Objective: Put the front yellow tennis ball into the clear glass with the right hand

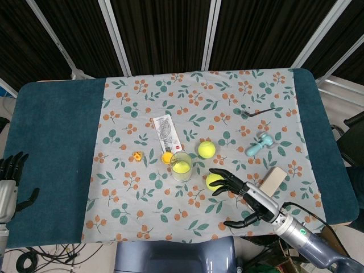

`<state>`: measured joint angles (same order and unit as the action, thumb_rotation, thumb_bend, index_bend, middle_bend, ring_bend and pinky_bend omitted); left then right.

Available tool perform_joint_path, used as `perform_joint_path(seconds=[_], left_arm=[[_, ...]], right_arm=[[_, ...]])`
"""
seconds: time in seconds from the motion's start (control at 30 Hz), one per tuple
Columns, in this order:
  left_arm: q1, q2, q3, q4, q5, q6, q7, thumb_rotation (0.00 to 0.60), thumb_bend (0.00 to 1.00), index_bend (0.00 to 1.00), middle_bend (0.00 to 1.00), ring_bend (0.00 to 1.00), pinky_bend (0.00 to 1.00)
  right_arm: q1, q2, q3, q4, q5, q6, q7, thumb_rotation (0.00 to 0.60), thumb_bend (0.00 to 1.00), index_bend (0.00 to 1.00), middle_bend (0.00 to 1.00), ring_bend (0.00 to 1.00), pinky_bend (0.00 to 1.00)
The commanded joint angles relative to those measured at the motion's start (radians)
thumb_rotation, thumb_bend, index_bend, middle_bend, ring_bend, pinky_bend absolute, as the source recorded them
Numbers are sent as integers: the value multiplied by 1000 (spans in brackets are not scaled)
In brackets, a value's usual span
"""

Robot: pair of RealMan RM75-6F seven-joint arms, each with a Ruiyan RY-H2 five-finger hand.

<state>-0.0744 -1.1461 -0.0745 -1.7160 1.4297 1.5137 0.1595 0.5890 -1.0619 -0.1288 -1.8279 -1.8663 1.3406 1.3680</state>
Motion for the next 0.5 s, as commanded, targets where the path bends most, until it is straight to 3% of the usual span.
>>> perform_joint_path(seconds=[0.03,0.5], left_arm=[[0,0,-1,0,-1,-1,0,600,305,31,28,2,0],[6,5,1,-2,1,7,-4,600,305,31,28,2,0]], right_arm=[[2,-2,-1,2,1,1,1,600,93,0,0,154,246],[14,2,-9,-7,-3,-8,-29,600,94,0,0,154,246]])
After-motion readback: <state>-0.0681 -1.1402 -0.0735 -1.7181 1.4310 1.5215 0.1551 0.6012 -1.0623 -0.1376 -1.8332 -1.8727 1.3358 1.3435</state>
